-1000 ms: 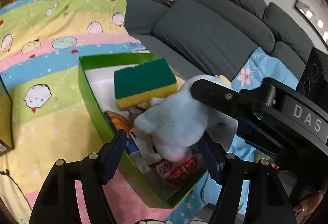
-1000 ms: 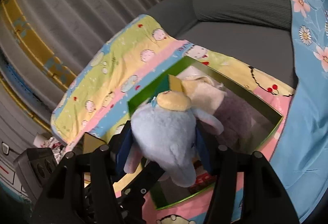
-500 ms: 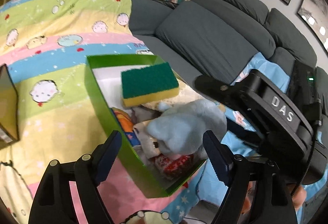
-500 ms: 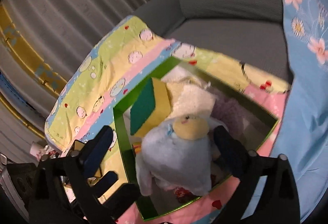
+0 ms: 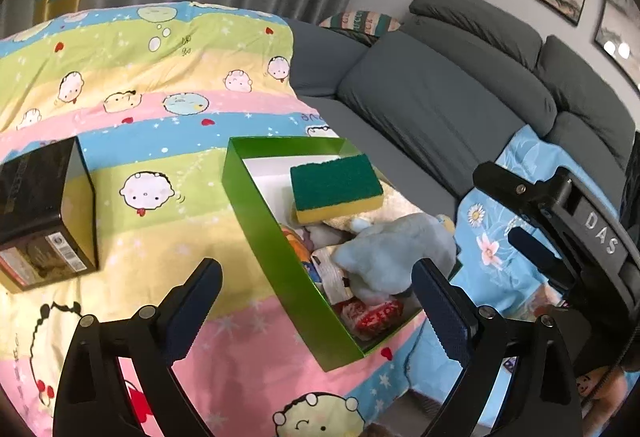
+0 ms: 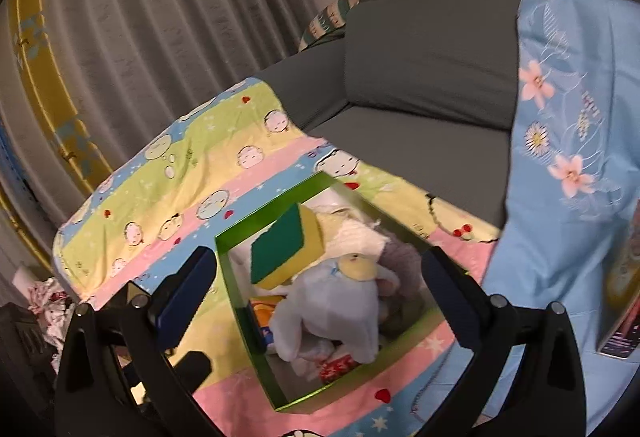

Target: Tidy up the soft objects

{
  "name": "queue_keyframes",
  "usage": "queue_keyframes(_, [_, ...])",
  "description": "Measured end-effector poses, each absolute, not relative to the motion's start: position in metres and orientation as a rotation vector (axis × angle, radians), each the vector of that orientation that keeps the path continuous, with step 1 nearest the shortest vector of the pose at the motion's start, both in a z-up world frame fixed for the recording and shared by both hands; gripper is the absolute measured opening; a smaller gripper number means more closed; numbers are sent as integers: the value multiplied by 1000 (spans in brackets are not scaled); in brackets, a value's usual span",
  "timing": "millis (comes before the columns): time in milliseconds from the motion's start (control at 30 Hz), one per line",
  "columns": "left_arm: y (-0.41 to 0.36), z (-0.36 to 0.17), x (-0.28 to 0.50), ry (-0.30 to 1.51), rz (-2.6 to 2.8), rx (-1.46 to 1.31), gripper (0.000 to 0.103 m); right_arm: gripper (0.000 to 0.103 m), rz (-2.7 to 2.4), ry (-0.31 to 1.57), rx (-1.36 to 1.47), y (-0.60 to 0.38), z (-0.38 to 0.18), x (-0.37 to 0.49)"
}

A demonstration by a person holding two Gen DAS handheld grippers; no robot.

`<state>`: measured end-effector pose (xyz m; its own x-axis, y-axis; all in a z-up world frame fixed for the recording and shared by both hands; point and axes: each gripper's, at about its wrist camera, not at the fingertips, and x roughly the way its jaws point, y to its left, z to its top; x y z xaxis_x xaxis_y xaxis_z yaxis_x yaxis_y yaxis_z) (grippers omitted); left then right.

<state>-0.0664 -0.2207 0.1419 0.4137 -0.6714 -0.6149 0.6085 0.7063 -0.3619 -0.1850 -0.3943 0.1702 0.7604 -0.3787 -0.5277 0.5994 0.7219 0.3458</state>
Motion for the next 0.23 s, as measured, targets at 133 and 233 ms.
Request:
queue_keyframes(133, [-215, 143, -67, 817, -809, -101, 96, 102, -594, 447, 516, -393, 171, -188])
queue_keyframes(233, [-211, 144, -67, 812, -798, -98, 96, 102, -625, 455, 501, -391, 171, -188])
